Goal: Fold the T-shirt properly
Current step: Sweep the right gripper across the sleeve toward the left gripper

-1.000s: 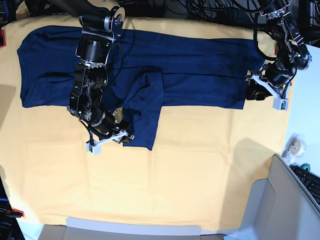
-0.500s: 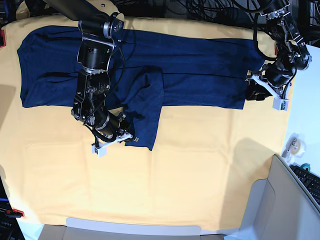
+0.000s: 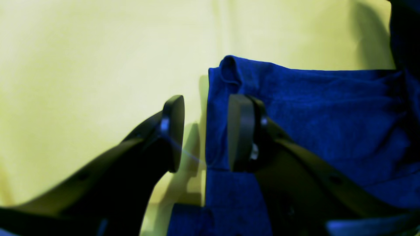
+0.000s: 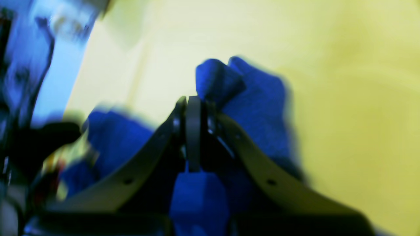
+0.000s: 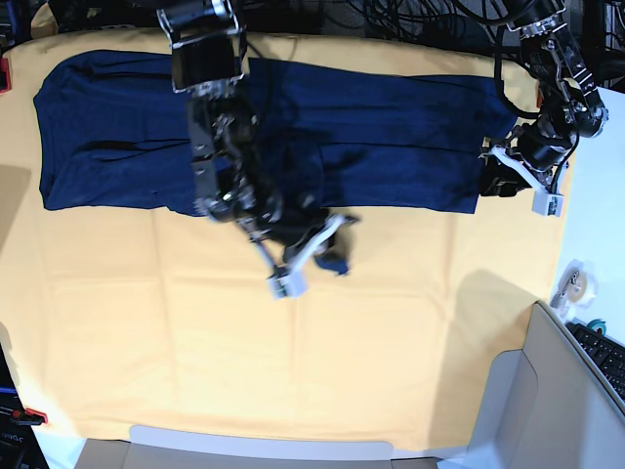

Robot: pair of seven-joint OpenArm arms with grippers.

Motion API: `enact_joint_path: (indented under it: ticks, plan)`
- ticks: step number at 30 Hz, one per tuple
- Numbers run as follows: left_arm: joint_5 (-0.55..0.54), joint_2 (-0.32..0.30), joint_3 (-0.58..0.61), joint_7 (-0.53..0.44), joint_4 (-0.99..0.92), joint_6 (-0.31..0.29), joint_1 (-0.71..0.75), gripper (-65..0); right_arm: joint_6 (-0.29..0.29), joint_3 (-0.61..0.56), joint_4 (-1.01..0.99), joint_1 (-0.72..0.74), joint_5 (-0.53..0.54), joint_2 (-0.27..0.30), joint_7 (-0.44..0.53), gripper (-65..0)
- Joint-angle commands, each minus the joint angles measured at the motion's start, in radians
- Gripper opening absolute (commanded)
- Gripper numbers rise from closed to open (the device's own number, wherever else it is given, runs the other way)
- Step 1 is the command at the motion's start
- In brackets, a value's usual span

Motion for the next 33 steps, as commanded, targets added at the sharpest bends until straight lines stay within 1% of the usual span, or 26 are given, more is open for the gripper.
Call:
enact_joint_path:
  ticks: [1,5,11,15,22,33]
  plan:
    - [-0.013,-0.014,-0.007,-0.018,0.016,-0.002,-0.009,-43.2,0.008,-0.047,0.036,0.025,0.018,-0.01,0.024,-65.0]
    - [-0.013,-0.014,-0.009,-0.019,0.016,-0.002,-0.009,-43.2,0.008,-0.196,0.055,0.024,0.018,0.004,0.024,-65.0]
    - [-0.013,-0.014,-0.009,-0.024,0.016,-0.002,-0.009,-43.2,0.008,-0.301,0.052,0.03,0.018,-0.004,0.029,-65.0]
    - [-0.013,-0.014,-0.01,-0.024,0.016,-0.002,-0.009,-43.2,0.008,-0.337,0.05,0.03,0.018,-0.01,0.029,-65.0]
    - [-0.013,-0.014,-0.01,-0.027,0.016,0.0,-0.009,-43.2,0.008,-0.435,0.05,0.05,0.018,-0.01,0.029,-65.0]
    - [-0.013,-0.014,-0.012,-0.027,0.016,0.0,-0.01,-43.2,0.008,-0.45,0.01,0.068,0.017,-0.01,0.029,-65.0]
